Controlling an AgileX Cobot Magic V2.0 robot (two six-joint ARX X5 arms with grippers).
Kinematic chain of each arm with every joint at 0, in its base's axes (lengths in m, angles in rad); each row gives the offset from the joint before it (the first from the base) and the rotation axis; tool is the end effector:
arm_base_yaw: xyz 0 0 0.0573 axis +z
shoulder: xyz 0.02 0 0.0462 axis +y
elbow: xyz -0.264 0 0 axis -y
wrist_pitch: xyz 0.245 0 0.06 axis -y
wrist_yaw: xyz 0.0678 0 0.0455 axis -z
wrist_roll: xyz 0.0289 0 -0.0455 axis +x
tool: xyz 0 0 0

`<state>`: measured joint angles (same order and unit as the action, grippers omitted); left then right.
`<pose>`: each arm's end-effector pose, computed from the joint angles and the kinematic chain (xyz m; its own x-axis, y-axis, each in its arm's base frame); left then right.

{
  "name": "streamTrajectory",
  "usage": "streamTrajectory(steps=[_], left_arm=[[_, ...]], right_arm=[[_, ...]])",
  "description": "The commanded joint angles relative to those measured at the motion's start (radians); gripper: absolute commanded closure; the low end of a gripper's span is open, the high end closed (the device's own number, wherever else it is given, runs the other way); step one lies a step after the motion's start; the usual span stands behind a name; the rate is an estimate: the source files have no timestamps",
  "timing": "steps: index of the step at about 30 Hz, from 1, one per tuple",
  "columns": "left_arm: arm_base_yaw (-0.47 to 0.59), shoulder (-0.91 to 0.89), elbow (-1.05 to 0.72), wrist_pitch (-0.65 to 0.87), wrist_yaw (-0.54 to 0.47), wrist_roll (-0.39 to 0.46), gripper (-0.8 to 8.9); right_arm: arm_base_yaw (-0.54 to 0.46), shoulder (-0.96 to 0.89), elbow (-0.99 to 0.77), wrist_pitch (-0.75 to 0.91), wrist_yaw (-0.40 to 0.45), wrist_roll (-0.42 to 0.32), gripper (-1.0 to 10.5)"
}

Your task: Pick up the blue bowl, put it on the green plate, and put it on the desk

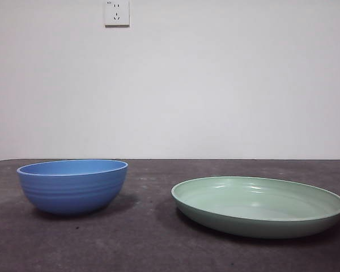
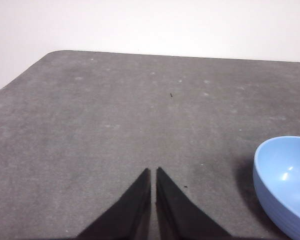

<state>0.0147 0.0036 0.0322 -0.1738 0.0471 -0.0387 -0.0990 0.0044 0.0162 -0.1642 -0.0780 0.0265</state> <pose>0.0948 0.0000 0.1574 0.9890 -0.0325 -0.1445 0.0263 0.9986 -0.0451 0.0955 -0.0072 0.1529 0.9883 -0.0199 -0.1513 0.0259 0.9989 0.0380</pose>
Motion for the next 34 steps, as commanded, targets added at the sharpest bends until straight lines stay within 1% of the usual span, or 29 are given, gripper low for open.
streamTrajectory(steps=[1,5,8,9,12,13,17,21,24,28,32,34], left_arm=[[0.001,0.0,-0.021,0.018,-0.003,0.008,7.94],[0.001,0.0,-0.021,0.038,-0.003,0.008,7.96],[0.001,0.0,-0.021,0.032,-0.003,-0.014,7.97],[0.0,0.002,-0.021,0.027,-0.003,-0.023,7.97],[-0.003,0.009,-0.018,0.022,-0.002,-0.043,7.97],[-0.004,0.01,-0.011,0.019,-0.002,-0.066,7.97],[-0.016,0.024,0.051,0.013,0.005,-0.143,7.97],[-0.027,0.067,0.16,0.0,0.013,-0.228,7.97],[-0.031,0.127,0.271,-0.056,0.024,-0.24,7.97],[-0.035,0.236,0.436,-0.148,0.047,-0.234,7.97],[-0.035,0.355,0.584,-0.206,0.123,-0.238,7.97],[-0.035,0.422,0.658,-0.248,0.178,-0.238,7.97]], right_arm=[[0.0,-0.001,-0.005,0.008,0.0,0.015,9.1],[0.0,-0.001,-0.005,0.007,-0.002,0.022,9.1],[0.0,-0.001,-0.005,0.006,-0.044,0.077,9.1],[0.0,-0.001,-0.003,0.01,-0.057,0.093,9.3],[0.0,0.0,0.003,0.006,-0.056,0.161,9.4],[0.0,0.0,0.012,0.004,-0.057,0.188,9.4],[0.0,0.0,0.07,0.004,-0.063,0.237,9.4],[0.0,0.028,0.166,-0.035,-0.072,0.299,9.4],[0.0,0.074,0.255,-0.077,-0.107,0.315,9.4],[0.0,0.169,0.389,-0.148,-0.187,0.314,9.4],[0.0,0.273,0.532,-0.26,-0.274,0.314,9.4],[0.0,0.328,0.611,-0.323,-0.325,0.304,9.4]])
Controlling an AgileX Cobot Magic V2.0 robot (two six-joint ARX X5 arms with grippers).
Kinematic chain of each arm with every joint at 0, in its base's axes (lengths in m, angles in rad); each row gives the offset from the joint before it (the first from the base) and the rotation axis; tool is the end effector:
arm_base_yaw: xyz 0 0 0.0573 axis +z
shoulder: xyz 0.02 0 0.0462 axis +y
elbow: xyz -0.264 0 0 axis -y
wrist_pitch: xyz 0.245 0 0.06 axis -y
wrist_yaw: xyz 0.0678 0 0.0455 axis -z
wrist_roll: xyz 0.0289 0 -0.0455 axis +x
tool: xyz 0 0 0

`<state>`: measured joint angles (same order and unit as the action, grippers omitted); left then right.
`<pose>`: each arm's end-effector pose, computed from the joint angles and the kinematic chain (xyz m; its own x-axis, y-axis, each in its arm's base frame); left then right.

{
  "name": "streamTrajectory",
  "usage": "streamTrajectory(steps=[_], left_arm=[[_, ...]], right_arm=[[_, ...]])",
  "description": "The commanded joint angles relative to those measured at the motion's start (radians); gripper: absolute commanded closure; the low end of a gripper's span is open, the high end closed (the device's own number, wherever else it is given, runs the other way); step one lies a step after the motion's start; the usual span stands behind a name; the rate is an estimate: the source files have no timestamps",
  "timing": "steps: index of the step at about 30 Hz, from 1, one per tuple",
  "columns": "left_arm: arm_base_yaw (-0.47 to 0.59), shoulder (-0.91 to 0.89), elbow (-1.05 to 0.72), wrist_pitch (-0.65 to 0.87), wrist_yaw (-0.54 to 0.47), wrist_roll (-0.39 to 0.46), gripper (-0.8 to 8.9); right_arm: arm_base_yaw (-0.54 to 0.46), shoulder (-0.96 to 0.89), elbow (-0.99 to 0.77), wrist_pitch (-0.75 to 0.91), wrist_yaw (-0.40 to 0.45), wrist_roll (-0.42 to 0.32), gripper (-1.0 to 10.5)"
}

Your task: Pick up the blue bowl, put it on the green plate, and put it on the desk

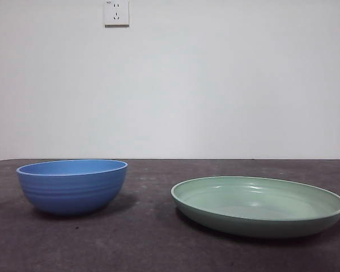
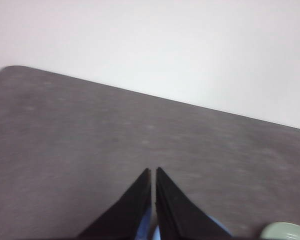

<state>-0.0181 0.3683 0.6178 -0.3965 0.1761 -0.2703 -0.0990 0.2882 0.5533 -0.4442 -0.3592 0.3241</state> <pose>0.0914 -0.0067 0.3031 0.9706 -0.1928 -0.1442 0.1450 0.9463 -0.2889 0.0816 0.0021 0.2837 0.9514 0.2588 -0.1668 -0.1821 0.9099 0.3727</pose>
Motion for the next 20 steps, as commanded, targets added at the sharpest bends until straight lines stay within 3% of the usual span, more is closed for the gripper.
streamTrajectory(steps=[1,12,20], left_arm=[[-0.002,0.087,0.104,-0.046,0.075,-0.007,7.97],[-0.006,0.409,0.377,-0.216,0.455,0.045,7.96],[-0.038,0.545,0.457,-0.349,0.491,0.159,7.92]], right_arm=[[0.0,0.066,0.105,-0.067,-0.073,-0.003,9.4],[0.002,0.346,0.372,-0.261,-0.378,-0.13,9.4],[0.034,0.498,0.405,-0.375,-0.467,-0.218,9.4]])
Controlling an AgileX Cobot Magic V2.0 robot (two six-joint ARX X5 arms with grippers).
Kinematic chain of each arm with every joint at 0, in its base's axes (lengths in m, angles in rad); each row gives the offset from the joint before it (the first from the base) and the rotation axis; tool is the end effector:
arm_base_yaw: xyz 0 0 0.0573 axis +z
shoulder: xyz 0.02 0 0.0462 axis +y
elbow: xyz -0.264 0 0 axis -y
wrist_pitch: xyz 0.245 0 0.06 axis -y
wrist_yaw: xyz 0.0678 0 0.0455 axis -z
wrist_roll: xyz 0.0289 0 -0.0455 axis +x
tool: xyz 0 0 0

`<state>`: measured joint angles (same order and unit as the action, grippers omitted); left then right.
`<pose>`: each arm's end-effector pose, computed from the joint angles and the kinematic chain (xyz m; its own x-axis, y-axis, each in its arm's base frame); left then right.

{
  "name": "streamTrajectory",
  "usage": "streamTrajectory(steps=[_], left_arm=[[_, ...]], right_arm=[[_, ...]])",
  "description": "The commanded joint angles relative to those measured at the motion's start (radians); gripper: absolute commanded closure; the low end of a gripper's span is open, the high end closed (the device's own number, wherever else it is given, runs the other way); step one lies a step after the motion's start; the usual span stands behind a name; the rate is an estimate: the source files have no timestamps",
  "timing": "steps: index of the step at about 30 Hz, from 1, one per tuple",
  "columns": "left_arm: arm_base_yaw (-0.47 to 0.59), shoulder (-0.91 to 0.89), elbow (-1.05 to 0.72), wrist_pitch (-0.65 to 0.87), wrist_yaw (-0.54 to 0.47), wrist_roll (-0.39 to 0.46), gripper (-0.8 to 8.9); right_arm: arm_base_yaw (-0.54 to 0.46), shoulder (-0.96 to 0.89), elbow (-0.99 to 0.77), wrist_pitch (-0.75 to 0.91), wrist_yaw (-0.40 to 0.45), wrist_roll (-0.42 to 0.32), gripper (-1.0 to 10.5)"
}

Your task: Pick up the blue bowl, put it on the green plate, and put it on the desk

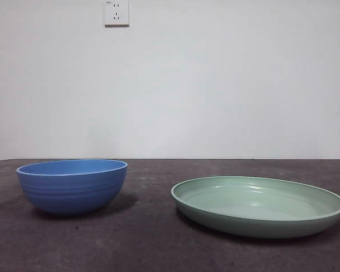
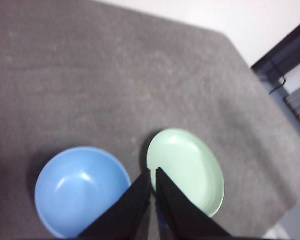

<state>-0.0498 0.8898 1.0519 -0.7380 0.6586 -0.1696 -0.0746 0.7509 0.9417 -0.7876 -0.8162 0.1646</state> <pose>0.1609 -0.0257 0.3580 0.6320 -0.6443 -0.4307 0.4523 0.7579 -0.4701 0.1298 0.0114 0.3398 0.6193 0.6843 -0.3850 -0.4506 0.7113 0.5394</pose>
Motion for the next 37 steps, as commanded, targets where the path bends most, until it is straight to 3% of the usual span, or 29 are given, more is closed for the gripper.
streamTrajectory(steps=[1,4,12,15,17,18,20,22,24,32,37], left_arm=[[-0.009,0.034,0.023,-0.01,0.008,0.063,7.83],[-0.015,0.055,0.023,-0.021,0.008,0.067,7.66],[-0.018,0.072,0.023,-0.032,0.008,0.08,5.79],[-0.018,0.072,0.023,-0.032,0.007,0.079,4.42],[-0.018,0.072,0.023,-0.032,0.007,0.079,2.93],[-0.018,0.072,0.023,-0.032,0.007,0.079,2.33],[-0.018,0.072,0.023,-0.032,0.007,0.08,1.76],[-0.018,0.072,0.023,-0.025,0.007,0.08,1.76],[-0.018,0.072,0.023,-0.019,0.007,0.08,1.78],[-0.018,0.084,0.023,-0.046,-0.004,0.077,1.79],[-0.018,0.153,0.023,-0.099,-0.086,0.08,1.79]], right_arm=[[0.014,0.053,0.017,-0.057,-0.01,-0.077,9.4],[0.021,0.092,0.017,-0.109,-0.01,-0.121,9.3],[0.021,0.118,0.017,-0.122,-0.002,-0.151,9.3],[0.021,0.117,0.017,-0.122,0.006,-0.151,9.3],[0.021,0.117,0.017,-0.122,0.006,-0.151,8.3],[0.021,0.117,0.017,-0.122,0.006,-0.151,7.1],[0.021,0.117,0.017,-0.122,0.006,-0.151,5.4],[0.021,0.117,0.017,-0.123,0.006,-0.151,3.9],[0.021,0.117,0.017,-0.123,0.005,-0.151,3.3],[0.021,0.117,0.017,-0.122,0.005,-0.151,3.3],[0.021,0.117,0.017,-0.122,0.004,-0.15,3.3]])
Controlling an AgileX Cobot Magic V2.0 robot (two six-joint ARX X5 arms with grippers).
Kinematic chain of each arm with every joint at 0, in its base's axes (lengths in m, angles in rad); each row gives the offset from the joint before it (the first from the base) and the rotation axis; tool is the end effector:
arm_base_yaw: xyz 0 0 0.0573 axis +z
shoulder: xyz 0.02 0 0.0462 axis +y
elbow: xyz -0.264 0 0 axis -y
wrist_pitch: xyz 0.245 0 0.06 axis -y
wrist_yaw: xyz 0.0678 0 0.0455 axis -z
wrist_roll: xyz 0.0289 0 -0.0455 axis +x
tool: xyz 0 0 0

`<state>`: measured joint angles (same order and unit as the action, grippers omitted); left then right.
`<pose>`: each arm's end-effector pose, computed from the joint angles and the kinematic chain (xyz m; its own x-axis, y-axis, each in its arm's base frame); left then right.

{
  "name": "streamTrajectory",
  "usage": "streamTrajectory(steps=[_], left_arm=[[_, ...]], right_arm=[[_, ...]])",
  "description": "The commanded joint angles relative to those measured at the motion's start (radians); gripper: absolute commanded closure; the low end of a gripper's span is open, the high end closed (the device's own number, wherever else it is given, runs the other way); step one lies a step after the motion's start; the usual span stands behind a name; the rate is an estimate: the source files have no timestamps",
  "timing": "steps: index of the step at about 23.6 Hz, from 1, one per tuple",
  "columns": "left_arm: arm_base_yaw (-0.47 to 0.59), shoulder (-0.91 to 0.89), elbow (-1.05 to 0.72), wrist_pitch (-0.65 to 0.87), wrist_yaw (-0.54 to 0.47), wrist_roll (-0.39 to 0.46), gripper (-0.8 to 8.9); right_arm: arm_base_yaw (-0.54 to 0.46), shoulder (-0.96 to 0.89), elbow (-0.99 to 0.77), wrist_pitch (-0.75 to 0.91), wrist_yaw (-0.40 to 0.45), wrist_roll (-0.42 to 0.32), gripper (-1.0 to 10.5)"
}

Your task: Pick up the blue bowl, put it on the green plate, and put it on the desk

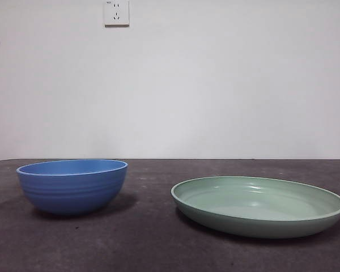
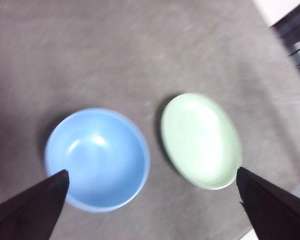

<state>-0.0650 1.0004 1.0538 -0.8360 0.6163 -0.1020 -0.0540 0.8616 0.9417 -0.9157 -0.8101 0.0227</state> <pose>0.1822 -0.0286 0.3343 0.5399 -0.6144 -0.5754 0.3880 0.7882 -0.4777 0.1472 0.0130 0.3182 0.5008 0.6983 -0.5113 -0.4310 0.7136 0.5523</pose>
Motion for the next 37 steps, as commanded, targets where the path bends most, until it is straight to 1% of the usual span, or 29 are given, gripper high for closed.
streamTrajectory(steps=[1,5,8,13,18,22,25,29,30,33,35,37], left_arm=[[-0.003,0.064,0.021,-0.003,-0.068,0.012,1.79],[-0.003,0.164,0.021,0.003,-0.124,0.015,1.81],[-0.012,0.25,0.021,0.044,-0.156,0.011,1.89],[-0.062,0.393,0.03,0.089,-0.25,0.012,1.89],[-0.14,0.56,0.035,0.12,-0.339,0.012,1.89],[-0.15,0.627,0.035,0.127,-0.417,0.012,1.99],[-0.15,0.639,0.035,0.129,-0.419,0.012,2.92],[-0.151,0.639,0.035,0.129,-0.417,0.011,4.8],[-0.151,0.64,0.035,0.128,-0.416,0.011,5.07],[-0.151,0.649,0.035,0.121,-0.414,0.011,5.23],[-0.152,0.655,0.035,0.121,-0.414,0.011,6.0],[-0.152,0.655,0.035,0.122,-0.414,0.011,6.14]], right_arm=[[0.0,0.006,0.017,0.006,-0.002,-0.008,3.3],[0.0,0.006,0.017,0.005,-0.002,-0.008,3.3],[0.0,0.006,0.017,0.005,-0.002,-0.007,3.3],[0.0,0.006,0.017,0.005,-0.002,-0.007,3.3],[0.0,0.006,0.017,0.005,-0.002,-0.008,3.3],[0.0,0.006,0.017,0.005,-0.002,-0.008,3.3],[0.0,0.006,0.017,0.005,-0.001,-0.008,3.3],[0.0,0.006,0.017,0.005,-0.001,-0.008,3.3],[0.0,0.006,0.017,0.005,-0.001,-0.008,3.3],[0.0,0.006,0.017,0.005,-0.001,-0.008,3.3],[0.0,0.006,0.017,0.005,-0.001,-0.008,3.3],[0.0,0.006,0.017,0.005,-0.001,-0.008,3.3]])
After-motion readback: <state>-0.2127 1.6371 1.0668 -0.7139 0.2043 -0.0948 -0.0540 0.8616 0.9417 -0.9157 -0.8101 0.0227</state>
